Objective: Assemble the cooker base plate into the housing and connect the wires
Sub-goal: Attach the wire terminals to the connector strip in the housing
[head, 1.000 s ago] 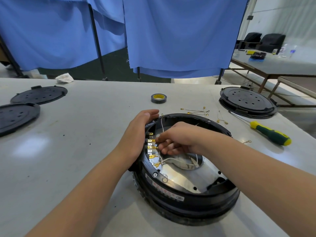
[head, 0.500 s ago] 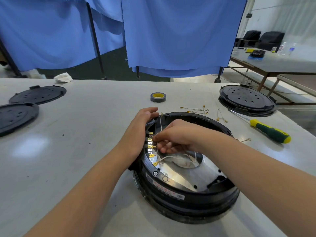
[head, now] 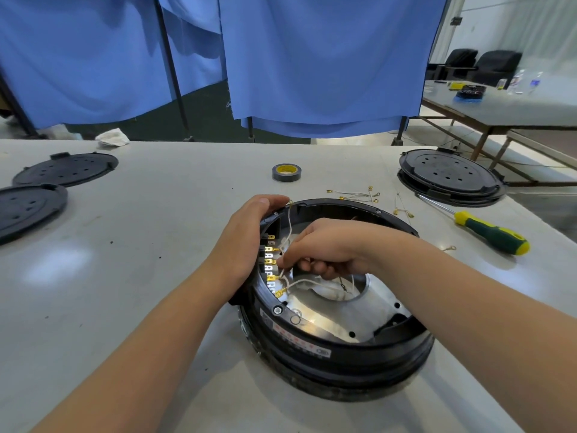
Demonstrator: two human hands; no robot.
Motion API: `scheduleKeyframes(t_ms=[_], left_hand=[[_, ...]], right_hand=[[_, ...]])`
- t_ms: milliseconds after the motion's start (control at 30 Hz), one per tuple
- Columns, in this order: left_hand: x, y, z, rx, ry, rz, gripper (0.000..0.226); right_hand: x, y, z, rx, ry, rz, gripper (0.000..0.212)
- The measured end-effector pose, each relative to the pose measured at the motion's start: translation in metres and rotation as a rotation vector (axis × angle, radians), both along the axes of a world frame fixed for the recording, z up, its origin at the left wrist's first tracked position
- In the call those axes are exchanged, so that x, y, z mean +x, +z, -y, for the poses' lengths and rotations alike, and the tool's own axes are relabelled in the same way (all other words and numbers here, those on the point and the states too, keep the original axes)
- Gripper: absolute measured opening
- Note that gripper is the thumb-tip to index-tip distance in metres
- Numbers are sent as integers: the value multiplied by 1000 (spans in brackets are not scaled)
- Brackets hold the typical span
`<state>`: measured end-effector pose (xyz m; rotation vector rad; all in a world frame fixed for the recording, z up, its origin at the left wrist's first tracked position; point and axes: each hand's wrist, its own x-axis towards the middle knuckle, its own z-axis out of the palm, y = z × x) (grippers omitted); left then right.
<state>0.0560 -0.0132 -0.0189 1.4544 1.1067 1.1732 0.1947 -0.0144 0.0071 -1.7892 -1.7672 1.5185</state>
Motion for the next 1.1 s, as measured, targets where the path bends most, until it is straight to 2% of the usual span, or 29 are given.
scheduleKeyframes(t_ms=[267,1100], left_hand=[[0,1,1,1,-5,-1,40],[1,2,3,-21,-21,0,40]], right_hand=[[-2,-3,-3,-28,-42,-4,12],[-5,-3,1,-87,-40,-137,17]])
